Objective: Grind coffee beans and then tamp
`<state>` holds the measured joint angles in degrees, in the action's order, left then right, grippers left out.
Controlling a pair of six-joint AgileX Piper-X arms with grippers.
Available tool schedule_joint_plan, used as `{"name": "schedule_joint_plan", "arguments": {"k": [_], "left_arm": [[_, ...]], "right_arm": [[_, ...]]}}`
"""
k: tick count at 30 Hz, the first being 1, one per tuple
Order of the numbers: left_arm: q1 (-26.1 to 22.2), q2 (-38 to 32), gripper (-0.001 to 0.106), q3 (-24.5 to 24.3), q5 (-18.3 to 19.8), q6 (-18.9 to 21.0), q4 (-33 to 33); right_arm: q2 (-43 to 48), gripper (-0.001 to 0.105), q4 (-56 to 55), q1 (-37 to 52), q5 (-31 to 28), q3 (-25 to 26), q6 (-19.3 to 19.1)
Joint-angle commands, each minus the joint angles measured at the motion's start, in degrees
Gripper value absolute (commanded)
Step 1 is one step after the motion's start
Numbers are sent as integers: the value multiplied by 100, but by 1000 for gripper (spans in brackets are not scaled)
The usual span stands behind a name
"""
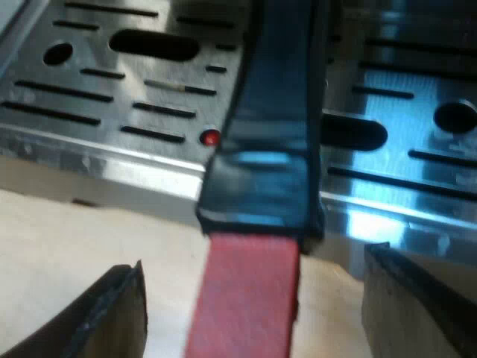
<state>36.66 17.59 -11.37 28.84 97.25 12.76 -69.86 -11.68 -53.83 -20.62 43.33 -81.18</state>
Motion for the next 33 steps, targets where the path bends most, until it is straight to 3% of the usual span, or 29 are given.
{"name": "schedule_joint_plan", "arguments": {"k": [1,5,9,24,27,28,30,33], "left_arm": [[19,8,73,-45,17,58,-64],[19,8,73,-45,17,58,-64],[19,8,73,-45,17,58,-47],[19,8,73,-45,17,58,-31],[19,8,73,-45,17,58,-31],[19,8,73,-45,17,58,-31],[19,8,73,-45,17,58,-31],[19,8,73,-45,17,58,-31]], "right_arm": [[1,60,4,30,26,-85,-70],[1,46,139,30,14,-103,-215],[1,46,481,30,14,-103,-391],[1,44,550,30,0,-103,-419],[1,23,550,30,0,-103,-419],[1,8,550,30,33,-103,-419],[1,0,550,30,33,-103,-419],[1,0,550,30,162,-103,-419]]}}
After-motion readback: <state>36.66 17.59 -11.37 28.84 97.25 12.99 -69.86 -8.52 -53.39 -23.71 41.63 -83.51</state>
